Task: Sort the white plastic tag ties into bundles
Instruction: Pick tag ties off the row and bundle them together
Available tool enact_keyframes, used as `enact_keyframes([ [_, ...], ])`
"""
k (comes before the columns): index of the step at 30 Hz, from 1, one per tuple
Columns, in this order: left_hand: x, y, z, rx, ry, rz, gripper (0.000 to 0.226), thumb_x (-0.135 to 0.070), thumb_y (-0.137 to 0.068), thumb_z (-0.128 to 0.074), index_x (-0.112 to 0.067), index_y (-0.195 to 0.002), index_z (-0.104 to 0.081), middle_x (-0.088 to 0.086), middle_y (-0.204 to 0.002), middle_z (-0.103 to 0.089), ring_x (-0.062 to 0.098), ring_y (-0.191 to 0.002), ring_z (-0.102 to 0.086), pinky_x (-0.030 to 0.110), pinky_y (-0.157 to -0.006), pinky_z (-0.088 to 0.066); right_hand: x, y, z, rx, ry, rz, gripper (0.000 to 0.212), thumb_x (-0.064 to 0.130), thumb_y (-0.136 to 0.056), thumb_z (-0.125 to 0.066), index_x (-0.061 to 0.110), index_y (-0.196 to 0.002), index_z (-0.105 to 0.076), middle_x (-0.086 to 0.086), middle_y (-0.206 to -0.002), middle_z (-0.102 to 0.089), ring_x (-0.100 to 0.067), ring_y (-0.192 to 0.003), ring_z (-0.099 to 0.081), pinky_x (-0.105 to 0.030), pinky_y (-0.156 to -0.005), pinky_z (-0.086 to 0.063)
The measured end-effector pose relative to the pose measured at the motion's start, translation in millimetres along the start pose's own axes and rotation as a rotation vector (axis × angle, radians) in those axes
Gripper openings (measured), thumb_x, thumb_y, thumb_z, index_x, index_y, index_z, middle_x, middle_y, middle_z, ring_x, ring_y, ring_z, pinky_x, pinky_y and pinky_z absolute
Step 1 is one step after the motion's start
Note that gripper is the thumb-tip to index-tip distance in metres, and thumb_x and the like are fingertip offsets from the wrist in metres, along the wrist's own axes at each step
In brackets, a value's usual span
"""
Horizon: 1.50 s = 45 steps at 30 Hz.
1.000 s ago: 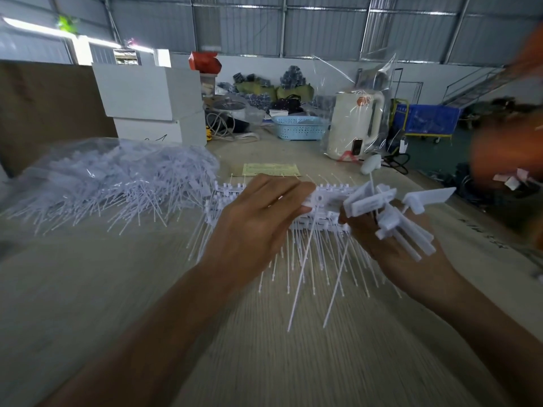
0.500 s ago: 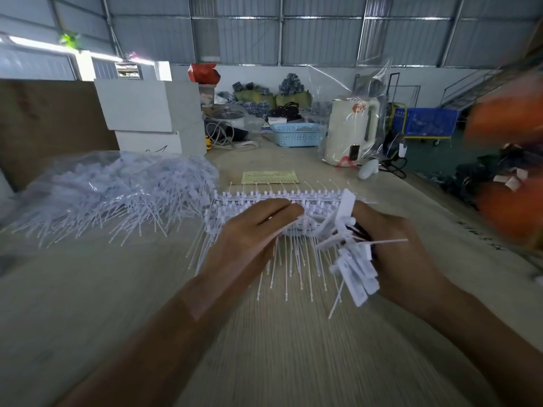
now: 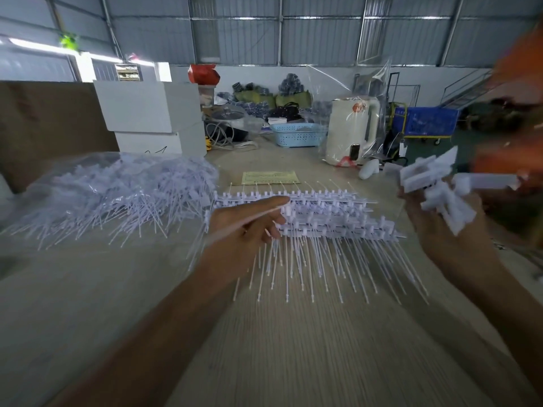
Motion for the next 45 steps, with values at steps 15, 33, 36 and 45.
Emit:
enact_keyframes([
  [15,-35.9,6.6,-30.8,0.029,0.217,0.053,0.034,-0.004,-0.092,-0.068,-0.021,-0.122,-0.07,-0.003,-0.095,-0.078,0.015,-0.083,-0.075,0.02,-0.072,-0.058,8.6,22.7,-54.8,0.412,-0.487,-0.205,0.032,0.044,-0.083,-0.066,0.02,-0.071,-0.048,0.0,-0.06,-0.032,-0.011,-0.051,-0.021,-0.021,-0.045,-0.022],
  [33,-52.6,10.0,-39.1,0.153,0.304,0.057,0.053,-0.028,-0.099,-0.054,-0.025,-0.151,-0.041,-0.012,-0.119,-0.071,0.008,-0.119,-0.063,0.03,-0.104,-0.05,4.5,28.8,-65.0,0.447,-0.322,-0.086,0.039,0.051,-0.097,-0.056,0.022,-0.072,-0.05,0.004,-0.062,-0.041,-0.009,-0.051,-0.033,-0.022,-0.051,-0.029],
  [36,-49.5,10.9,-39.2,0.148,0.278,0.131,0.065,-0.042,-0.095,-0.053,-0.025,-0.154,-0.033,-0.011,-0.12,-0.07,0.008,-0.119,-0.062,0.044,-0.108,-0.047,0.5,20.7,-60.5,0.446,-0.42,-0.056,0.034,0.044,-0.1,-0.049,0.02,-0.075,-0.046,-0.002,-0.068,-0.041,-0.011,-0.055,-0.034,-0.022,-0.053,-0.033],
  [45,-34.3,13.9,-41.3,0.181,0.163,0.234,0.046,-0.047,-0.089,-0.053,-0.022,-0.128,-0.056,0.0,-0.101,-0.074,0.005,-0.1,-0.069,0.032,-0.093,-0.053,-7.2,6.8,-55.6,0.305,-0.451,-0.02,0.03,0.041,-0.096,-0.055,0.021,-0.075,-0.061,-0.006,-0.086,-0.061,-0.015,-0.073,-0.061,-0.026,-0.069,-0.052],
])
Point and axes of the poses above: each hand's wrist, its own y-axis away from the middle knuckle, its own z-axis out of the back of the hand, x = y × z, the point moved 1 cm from there along -y, towards the middle knuckle
